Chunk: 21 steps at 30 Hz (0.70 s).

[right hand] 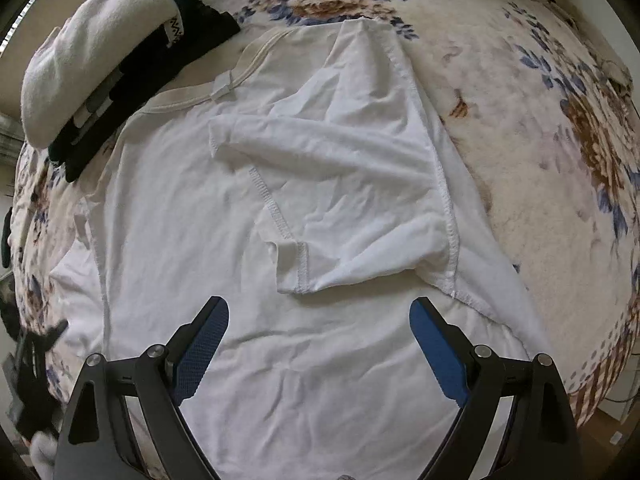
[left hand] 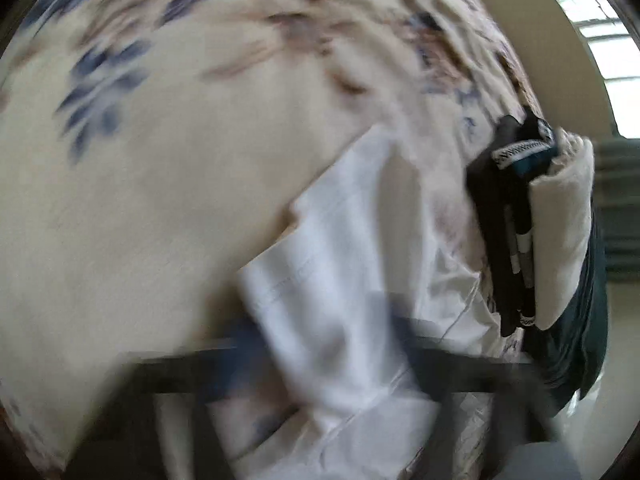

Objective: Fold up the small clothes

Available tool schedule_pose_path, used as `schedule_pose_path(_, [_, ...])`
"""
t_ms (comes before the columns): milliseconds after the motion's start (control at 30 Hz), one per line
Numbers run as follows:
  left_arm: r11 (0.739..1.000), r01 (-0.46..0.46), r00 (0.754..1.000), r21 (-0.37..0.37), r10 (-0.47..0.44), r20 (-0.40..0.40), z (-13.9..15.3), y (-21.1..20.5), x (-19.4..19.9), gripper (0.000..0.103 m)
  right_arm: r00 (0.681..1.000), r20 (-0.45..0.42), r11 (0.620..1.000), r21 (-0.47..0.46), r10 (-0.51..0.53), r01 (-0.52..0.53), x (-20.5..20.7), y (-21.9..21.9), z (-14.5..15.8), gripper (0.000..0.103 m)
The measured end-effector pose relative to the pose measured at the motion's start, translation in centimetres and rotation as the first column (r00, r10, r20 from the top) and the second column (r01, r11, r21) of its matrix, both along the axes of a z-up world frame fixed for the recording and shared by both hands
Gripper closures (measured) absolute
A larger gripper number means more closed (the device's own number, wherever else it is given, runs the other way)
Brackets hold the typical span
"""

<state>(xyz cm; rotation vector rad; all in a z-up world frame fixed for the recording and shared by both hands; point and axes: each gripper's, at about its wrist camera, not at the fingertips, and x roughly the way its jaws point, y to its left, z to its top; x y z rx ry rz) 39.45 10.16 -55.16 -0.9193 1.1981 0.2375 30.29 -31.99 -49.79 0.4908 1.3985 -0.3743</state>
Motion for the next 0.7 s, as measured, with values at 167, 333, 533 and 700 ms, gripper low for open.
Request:
schedule_pose_path(167, [0.921,0.255,0.939,0.294,-0.308,0.153,5.2,-6.0,2.2,0.1,0.999,0.004,0.999,-0.008,-0.041,0.041,-0.5,-1.3,0.3,0.009])
schedule_pose_path(333, [0.627,0.609,0.665,0.486,-0.737,0.116,7.1,-18.1,-0.6,0.1,0.994,0.0,0.994,0.001,-0.11,0.11,-1.7,-3.8,0.6,0.009])
schedule_pose_path(533, [0.414,0.792,0.478,0.45,-0.878,-0.035,2.6,-24.4,-4.0,0.095,0.989,-0.009,0.989,0.017,-0.146,0.147,-3.2,-7.1,0.9,0.009])
schedule_pose_path(700, [0.466,0.828,0.494,0.313,-0.869,-0.012,2.7,-22.7,-5.1,0.069,0.996,0.049,0.989,0.132,-0.081,0.074,-1.4,-7.5,1.6,0.009])
